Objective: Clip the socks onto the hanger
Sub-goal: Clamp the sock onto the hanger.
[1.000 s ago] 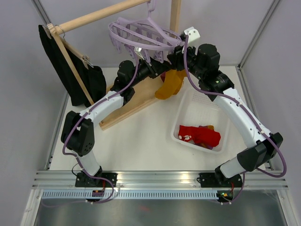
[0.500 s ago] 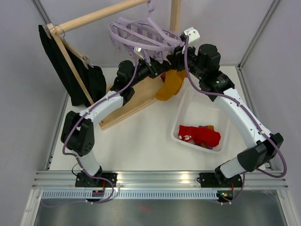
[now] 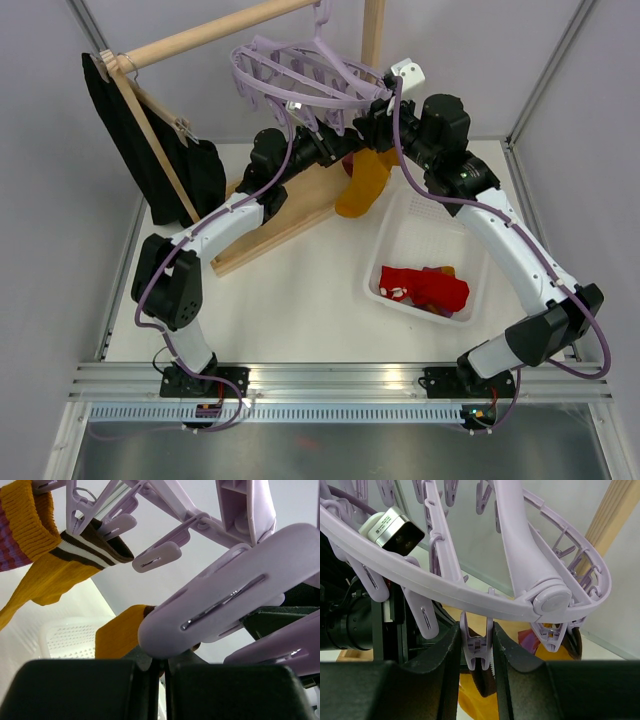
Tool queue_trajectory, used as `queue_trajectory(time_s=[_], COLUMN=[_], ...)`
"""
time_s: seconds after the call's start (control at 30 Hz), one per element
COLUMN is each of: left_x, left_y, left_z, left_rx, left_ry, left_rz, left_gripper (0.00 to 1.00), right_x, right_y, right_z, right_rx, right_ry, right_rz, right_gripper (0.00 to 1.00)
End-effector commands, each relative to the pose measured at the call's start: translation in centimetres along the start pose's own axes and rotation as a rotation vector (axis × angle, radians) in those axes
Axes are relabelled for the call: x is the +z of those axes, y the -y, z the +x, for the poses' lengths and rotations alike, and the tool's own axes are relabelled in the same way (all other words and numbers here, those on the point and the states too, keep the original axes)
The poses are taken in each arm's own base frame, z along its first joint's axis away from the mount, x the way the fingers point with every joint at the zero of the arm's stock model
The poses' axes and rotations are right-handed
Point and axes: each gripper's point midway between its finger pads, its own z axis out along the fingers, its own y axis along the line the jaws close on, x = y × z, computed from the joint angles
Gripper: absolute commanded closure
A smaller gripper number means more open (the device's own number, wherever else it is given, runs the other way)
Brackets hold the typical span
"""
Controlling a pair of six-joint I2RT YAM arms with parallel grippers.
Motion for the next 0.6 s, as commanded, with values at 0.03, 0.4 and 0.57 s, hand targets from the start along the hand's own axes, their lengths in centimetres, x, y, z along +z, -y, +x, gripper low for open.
queue_trajectory(time_s=[0.03, 0.4, 0.57], left_x=[0.27, -0.04, 0.02], left_y=[3.40, 4.10, 4.28], left_z=[-2.13, -2.41, -2.65], left_rx=[0.015, 0.007, 0.002], left_ry=[0.048, 0.060, 0.071], left_rz=[0.098, 0.114, 0.122], left_gripper=[0.98, 0.98, 0.98], right_x=[-1.35, -1.42, -1.45], right_y=[-0.24, 0.07, -0.02], right_z=[-2.08, -1.78, -1.59], right_rx=[-0.025, -0.039, -0.039], right_ry=[0.054, 0.047, 0.043], right_rz=[-0.014, -0.009, -0.017], right_gripper=[1.00, 1.00, 1.00])
